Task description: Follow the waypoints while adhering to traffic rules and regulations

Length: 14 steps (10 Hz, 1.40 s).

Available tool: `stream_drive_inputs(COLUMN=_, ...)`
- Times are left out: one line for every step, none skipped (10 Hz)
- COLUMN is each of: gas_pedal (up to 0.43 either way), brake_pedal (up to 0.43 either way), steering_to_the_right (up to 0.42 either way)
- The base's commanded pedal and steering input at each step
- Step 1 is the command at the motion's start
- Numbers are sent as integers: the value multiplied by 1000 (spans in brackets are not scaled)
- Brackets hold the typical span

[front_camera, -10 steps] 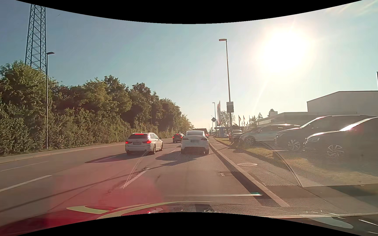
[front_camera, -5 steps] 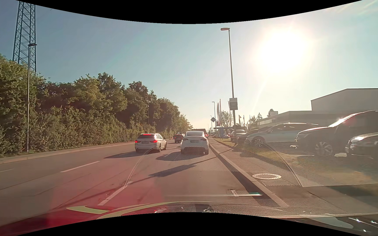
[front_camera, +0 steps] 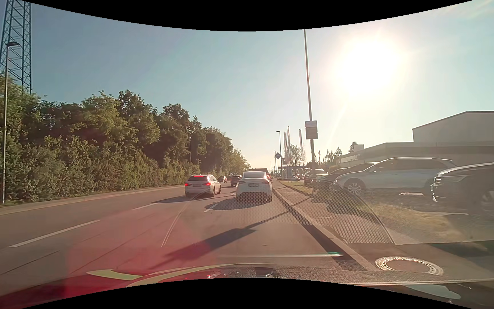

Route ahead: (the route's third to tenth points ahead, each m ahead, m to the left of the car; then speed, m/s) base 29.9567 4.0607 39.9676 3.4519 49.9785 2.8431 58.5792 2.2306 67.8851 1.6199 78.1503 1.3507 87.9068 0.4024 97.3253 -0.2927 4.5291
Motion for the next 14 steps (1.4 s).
stream_drive_inputs(gas_pedal=0, brake_pedal=0, steering_to_the_right=9)
stream_drive_inputs(gas_pedal=0, brake_pedal=0, steering_to_the_right=9)
stream_drive_inputs(gas_pedal=0, brake_pedal=0, steering_to_the_right=9)
stream_drive_inputs(gas_pedal=0, brake_pedal=0, steering_to_the_right=9)
stream_drive_inputs(gas_pedal=0, brake_pedal=0, steering_to_the_right=9)
stream_drive_inputs(gas_pedal=0, brake_pedal=0, steering_to_the_right=10)
stream_drive_inputs(gas_pedal=0, brake_pedal=0, steering_to_the_right=10)
stream_drive_inputs(gas_pedal=0, brake_pedal=0, steering_to_the_right=9)
stream_drive_inputs(gas_pedal=0, brake_pedal=0, steering_to_the_right=9)
stream_drive_inputs(gas_pedal=0, brake_pedal=0, steering_to_the_right=8)
stream_drive_inputs(gas_pedal=0, brake_pedal=0, steering_to_the_right=4)
stream_drive_inputs(gas_pedal=0, brake_pedal=0, steering_to_the_right=3)
stream_drive_inputs(gas_pedal=0, brake_pedal=0, steering_to_the_right=4)
stream_drive_inputs(gas_pedal=0, brake_pedal=0, steering_to_the_right=1)
